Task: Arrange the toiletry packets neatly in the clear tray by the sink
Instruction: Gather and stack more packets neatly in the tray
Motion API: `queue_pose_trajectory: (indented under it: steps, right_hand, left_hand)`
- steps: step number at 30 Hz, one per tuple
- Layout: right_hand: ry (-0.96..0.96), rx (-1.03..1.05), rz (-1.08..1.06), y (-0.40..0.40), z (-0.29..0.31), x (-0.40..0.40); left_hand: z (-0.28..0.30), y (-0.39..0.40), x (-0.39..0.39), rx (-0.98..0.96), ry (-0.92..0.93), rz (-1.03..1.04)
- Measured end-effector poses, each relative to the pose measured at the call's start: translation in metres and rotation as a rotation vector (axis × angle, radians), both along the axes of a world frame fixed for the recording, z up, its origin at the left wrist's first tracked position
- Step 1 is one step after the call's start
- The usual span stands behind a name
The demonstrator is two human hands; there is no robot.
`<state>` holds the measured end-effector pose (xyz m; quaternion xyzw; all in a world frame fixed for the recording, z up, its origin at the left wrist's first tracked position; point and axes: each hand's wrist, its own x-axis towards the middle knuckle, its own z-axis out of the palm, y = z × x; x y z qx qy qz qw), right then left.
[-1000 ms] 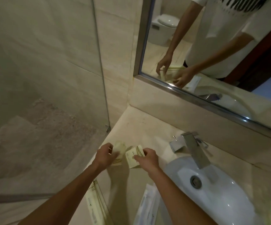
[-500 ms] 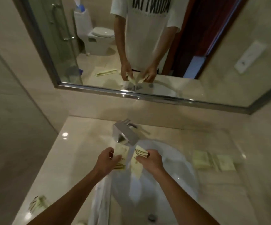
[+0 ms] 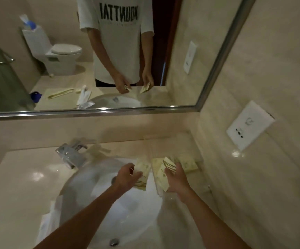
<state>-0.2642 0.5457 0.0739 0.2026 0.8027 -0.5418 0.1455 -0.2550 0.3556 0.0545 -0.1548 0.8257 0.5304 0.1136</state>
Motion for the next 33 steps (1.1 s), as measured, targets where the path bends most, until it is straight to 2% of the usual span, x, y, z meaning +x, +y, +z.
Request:
queue_pose_trajectory:
  steps: [6, 13, 16, 19, 24, 30, 33]
  right_hand:
    - [-0.059, -0.160, -0.233, 0.063, -0.016, -0.002]
    - [-0.083, -0.002, -0.230, 0.095, -0.037, -0.012]
    - [-0.044, 0.051, -0.317, 0.099, -0.039, -0.021]
    - [-0.043, -0.033, -0.449, 0.101, -0.046, -0.030]
    - [-0.015, -0.206, -0.548, 0.108, -0.059, -0.039]
    - [-0.097, -0.018, -0.525, 0.114, -0.074, -0.051]
    - [-0.152, -0.004, -0.532, 0.116, -0.085, -0.060]
  left_hand:
    - [0.001, 0.049, -0.012, -0.066, 0.004, -0.020]
    - [-0.008, 0.069, -0.028, -0.023, -0.037, -0.033]
    - [-0.013, 0.070, -0.035, -0.026, -0.050, -0.029]
    - [-0.018, 0.068, -0.043, -0.039, -0.057, -0.033]
    - [-0.023, 0.070, -0.055, -0.046, -0.060, -0.042]
    - [-0.032, 0.070, -0.067, -0.049, -0.067, -0.034]
    - [-0.035, 0.070, -0.071, -0.044, -0.065, -0.043]
